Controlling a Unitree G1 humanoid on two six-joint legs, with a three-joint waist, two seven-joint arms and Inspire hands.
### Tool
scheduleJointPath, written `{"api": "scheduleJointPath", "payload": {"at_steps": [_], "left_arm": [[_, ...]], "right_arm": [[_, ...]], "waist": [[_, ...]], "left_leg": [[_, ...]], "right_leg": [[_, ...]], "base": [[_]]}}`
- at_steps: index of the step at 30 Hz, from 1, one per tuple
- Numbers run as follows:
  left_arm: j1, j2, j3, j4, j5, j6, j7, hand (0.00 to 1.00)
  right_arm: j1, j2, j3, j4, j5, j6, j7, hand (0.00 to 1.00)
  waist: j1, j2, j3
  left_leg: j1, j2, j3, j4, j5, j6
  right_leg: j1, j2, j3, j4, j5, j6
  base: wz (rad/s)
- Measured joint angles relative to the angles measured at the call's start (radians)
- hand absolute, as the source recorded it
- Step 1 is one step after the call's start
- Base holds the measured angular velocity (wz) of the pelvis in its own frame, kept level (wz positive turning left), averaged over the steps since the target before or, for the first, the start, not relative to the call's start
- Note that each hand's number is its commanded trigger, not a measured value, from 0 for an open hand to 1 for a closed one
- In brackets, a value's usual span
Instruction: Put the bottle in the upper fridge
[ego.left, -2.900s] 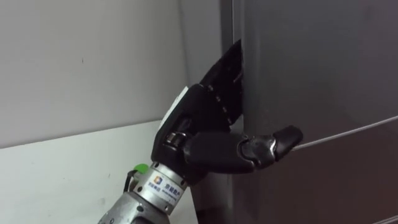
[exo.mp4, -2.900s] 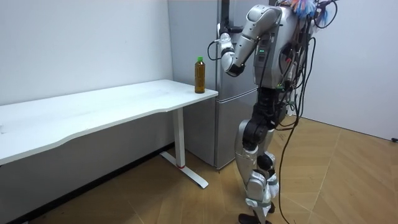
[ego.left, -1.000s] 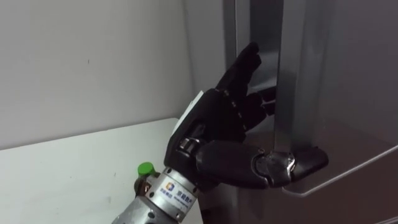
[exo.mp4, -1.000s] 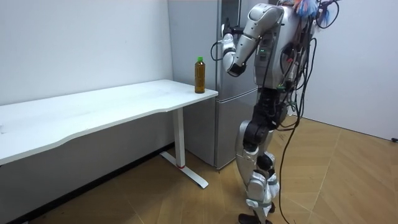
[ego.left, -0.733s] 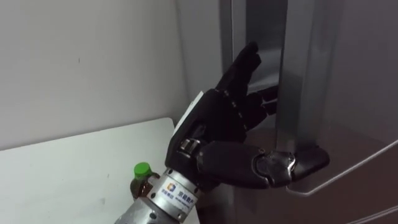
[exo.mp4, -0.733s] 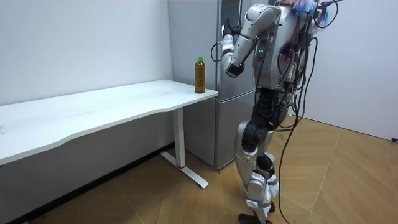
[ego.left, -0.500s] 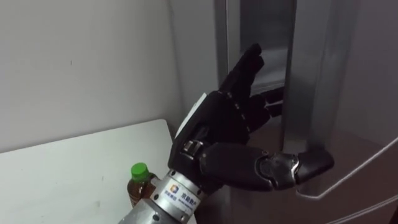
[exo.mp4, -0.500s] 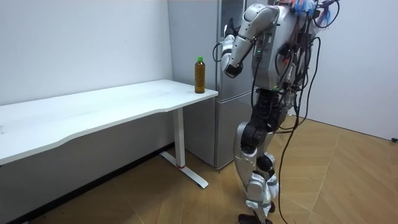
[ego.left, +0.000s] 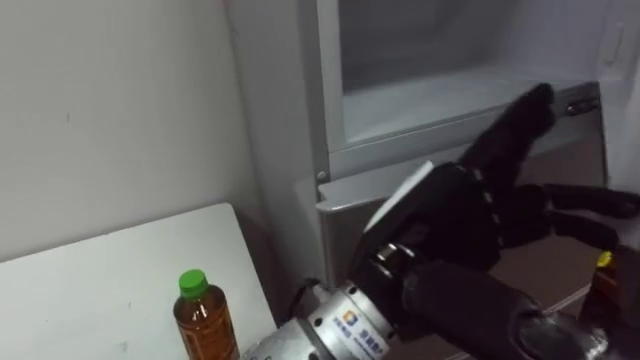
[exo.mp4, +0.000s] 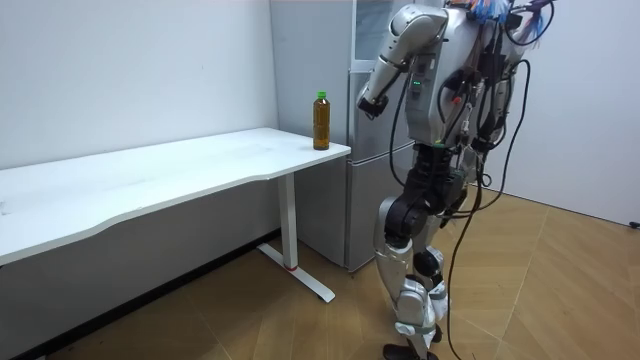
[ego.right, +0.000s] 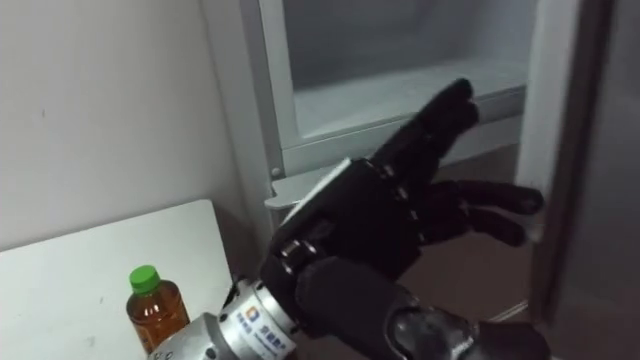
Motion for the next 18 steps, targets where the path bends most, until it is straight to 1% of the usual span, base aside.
{"api": "scheduleJointPath", "payload": {"at_steps": [3,5,8,13,14,18], "left_arm": [[-0.010,-0.002,-0.029,0.021,0.001,0.037,-0.038,0.00],[-0.010,-0.001,-0.033,0.030,0.000,0.047,-0.048,0.00],[-0.017,-0.001,-0.033,0.037,0.000,0.056,-0.056,0.00],[-0.034,-0.001,-0.033,0.037,-0.001,0.056,-0.062,0.00],[-0.040,-0.001,-0.033,0.037,-0.001,0.056,-0.063,0.00],[-0.040,0.001,-0.033,0.037,0.000,0.056,-0.063,0.00]], "right_arm": [[-0.004,0.000,0.000,0.000,0.007,0.000,-0.006,0.00],[-0.004,-0.001,0.000,0.000,0.007,0.000,-0.008,0.00],[-0.004,-0.009,0.001,0.002,0.016,0.001,-0.009,0.00],[-0.001,-0.012,0.003,0.003,0.021,0.002,-0.017,0.00],[0.000,-0.012,0.003,0.003,0.022,0.002,-0.018,0.00],[-0.002,-0.012,0.023,0.001,0.035,0.002,-0.037,0.00]], "waist": [[-0.017,0.009,-0.0015],[-0.018,0.014,-0.0021],[-0.021,0.021,-0.0031],[-0.019,0.022,-0.0032],[-0.017,0.023,-0.0028],[-0.013,0.026,-0.0024]], "left_leg": [[-0.001,0.005,0.013,0.000,0.000,-0.002],[-0.001,0.006,0.020,0.001,0.000,-0.004],[-0.002,0.007,0.023,0.002,0.002,-0.007],[-0.001,0.008,0.024,0.004,0.003,-0.009],[-0.001,0.009,0.024,0.005,0.003,-0.009],[-0.012,0.010,0.016,0.013,0.003,-0.010]], "right_leg": [[-0.011,0.003,0.001,0.002,0.003,-0.005],[-0.015,0.005,0.004,0.001,0.005,-0.007],[-0.018,0.005,0.006,0.001,0.004,-0.009],[-0.018,0.009,0.012,0.001,0.002,-0.012],[-0.018,0.014,0.016,0.001,0.002,-0.012],[-0.028,0.013,0.018,0.000,0.003,-0.016]], "base": [[-0.16],[-0.16],[-0.06],[-0.01],[-0.07],[-0.06]]}}
